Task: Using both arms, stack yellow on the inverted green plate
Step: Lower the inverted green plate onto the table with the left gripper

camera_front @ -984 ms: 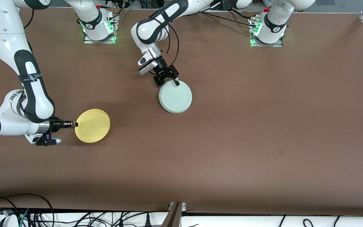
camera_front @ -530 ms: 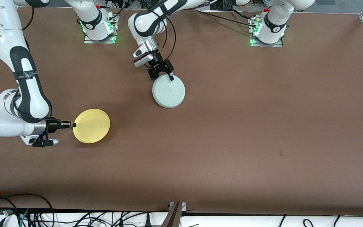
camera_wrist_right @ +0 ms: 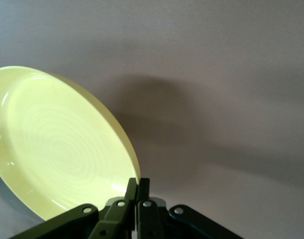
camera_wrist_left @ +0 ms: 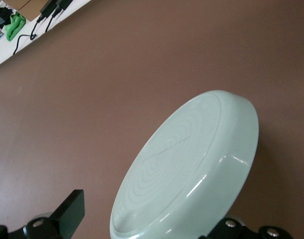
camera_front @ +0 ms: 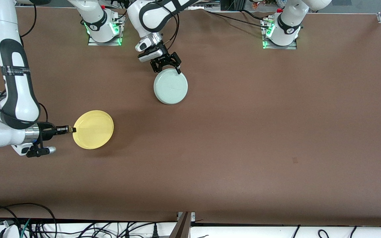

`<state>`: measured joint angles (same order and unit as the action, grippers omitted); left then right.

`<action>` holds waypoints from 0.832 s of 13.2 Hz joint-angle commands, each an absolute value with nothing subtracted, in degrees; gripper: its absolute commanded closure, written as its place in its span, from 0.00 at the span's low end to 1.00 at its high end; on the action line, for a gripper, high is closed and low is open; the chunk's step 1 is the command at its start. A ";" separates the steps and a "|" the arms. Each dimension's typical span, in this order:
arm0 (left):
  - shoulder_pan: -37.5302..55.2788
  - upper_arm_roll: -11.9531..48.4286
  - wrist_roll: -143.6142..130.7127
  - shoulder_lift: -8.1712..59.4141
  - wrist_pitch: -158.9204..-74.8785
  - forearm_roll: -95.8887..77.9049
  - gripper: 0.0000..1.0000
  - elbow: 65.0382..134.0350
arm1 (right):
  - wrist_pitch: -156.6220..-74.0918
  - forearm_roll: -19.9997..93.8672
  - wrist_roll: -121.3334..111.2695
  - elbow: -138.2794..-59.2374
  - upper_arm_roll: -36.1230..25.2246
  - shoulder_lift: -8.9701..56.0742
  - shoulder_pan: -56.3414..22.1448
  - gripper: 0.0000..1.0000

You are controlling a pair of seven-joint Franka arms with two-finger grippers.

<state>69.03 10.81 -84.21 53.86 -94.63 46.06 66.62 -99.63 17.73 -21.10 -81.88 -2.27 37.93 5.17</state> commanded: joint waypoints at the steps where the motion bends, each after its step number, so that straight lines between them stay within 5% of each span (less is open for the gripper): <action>1: 70.40 12.47 -91.20 52.65 -95.18 43.08 0.00 68.64 | -92.84 18.28 -22.24 -77.45 -2.37 37.09 5.54 1.00; 4: 69.35 14.68 -101.30 52.12 -102.18 38.52 0.00 68.47 | -85.88 18.37 -21.53 -72.26 -2.37 37.00 5.54 1.00; 11: 66.62 13.98 -105.13 52.12 -118.30 31.55 0.00 69.43 | -86.57 17.67 -21.45 -72.60 -2.46 37.79 5.45 1.00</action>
<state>67.11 14.20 -104.84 53.56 -116.71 32.32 67.35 -87.27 17.70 -21.13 -73.20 -2.52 37.62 5.23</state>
